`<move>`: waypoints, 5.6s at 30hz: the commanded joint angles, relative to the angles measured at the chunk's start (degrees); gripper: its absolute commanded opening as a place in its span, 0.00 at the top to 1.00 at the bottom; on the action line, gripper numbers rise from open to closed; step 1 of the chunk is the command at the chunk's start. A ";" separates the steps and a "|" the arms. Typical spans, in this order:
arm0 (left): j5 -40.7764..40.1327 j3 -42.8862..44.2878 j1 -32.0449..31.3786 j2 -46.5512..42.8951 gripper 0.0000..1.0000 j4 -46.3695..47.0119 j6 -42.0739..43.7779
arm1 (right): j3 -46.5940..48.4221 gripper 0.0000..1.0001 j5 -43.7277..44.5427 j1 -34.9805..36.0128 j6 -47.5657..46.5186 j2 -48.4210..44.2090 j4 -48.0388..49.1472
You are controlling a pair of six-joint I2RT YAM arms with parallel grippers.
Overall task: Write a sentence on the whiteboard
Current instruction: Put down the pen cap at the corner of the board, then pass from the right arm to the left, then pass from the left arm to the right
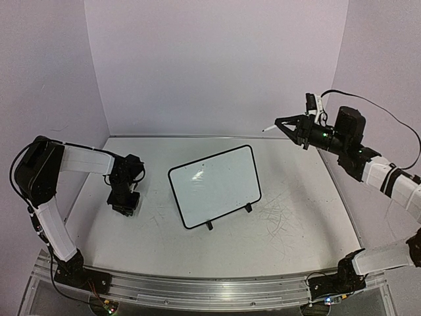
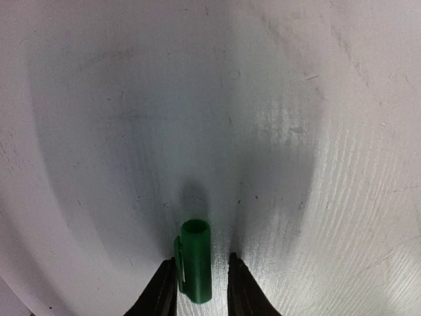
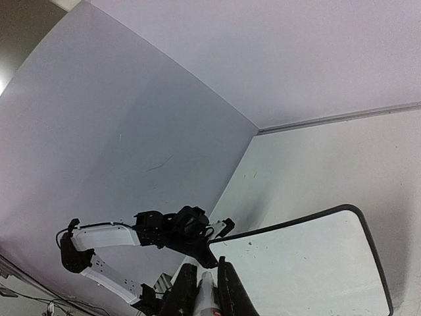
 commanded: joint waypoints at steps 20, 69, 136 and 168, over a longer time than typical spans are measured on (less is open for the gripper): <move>15.83 25.44 0.00 -17.71 0.23 -0.92 2.03 | 4.10 1.00 6.17 7.06 -13.10 2.56 -8.19; 51.62 6.48 -18.14 -23.32 1.00 51.98 -7.96 | 16.38 0.59 -2.48 28.82 -6.36 20.71 7.05; 57.80 7.89 -18.13 -21.64 1.00 41.18 -1.23 | 19.98 0.45 -12.63 26.41 -16.64 21.07 -4.76; 67.64 10.04 -18.23 -19.20 1.00 28.31 5.76 | 29.06 0.62 -22.69 27.48 -34.38 29.19 -28.53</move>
